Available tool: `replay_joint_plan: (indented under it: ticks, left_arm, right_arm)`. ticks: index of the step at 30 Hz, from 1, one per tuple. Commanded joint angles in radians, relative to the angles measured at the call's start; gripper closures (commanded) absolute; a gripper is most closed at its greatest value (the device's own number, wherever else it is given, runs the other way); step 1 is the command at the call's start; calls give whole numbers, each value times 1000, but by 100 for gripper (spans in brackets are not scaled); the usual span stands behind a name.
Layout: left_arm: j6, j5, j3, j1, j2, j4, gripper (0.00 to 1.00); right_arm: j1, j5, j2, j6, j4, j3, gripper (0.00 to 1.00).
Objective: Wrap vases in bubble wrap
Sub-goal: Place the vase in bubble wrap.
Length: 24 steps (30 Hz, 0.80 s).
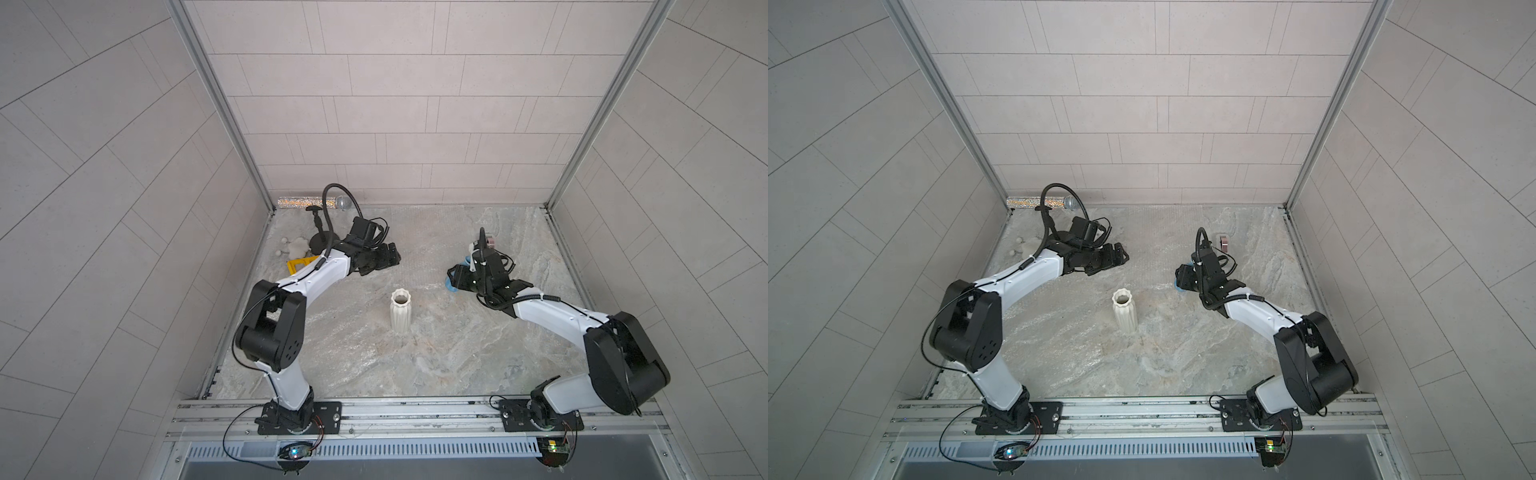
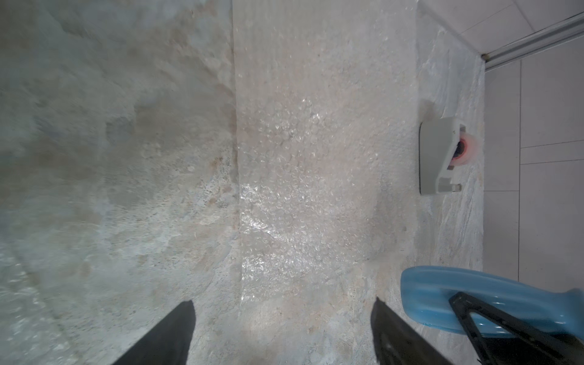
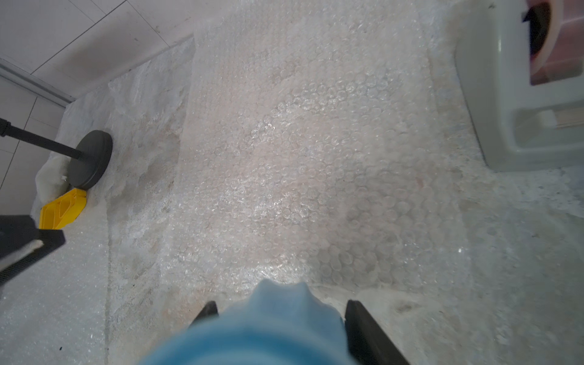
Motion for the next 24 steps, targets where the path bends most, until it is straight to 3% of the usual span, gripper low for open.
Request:
replay_joint_plan:
  ticks: [1, 11, 20, 24]
  left_arm:
    - [-10, 82, 42, -11, 84, 45, 13]
    - [-41, 172, 63, -64, 238, 152, 19]
    - [-69, 248, -10, -116, 226, 199, 27]
    - [-57, 234, -52, -119, 164, 175, 28]
  right_arm:
    - [7, 32, 35, 52, 129, 48, 81]
    - [10, 49, 76, 32, 141, 72, 83]
    - [-18, 52, -2, 19, 113, 33, 83]
    - [-20, 45, -25, 77, 106, 12, 83]
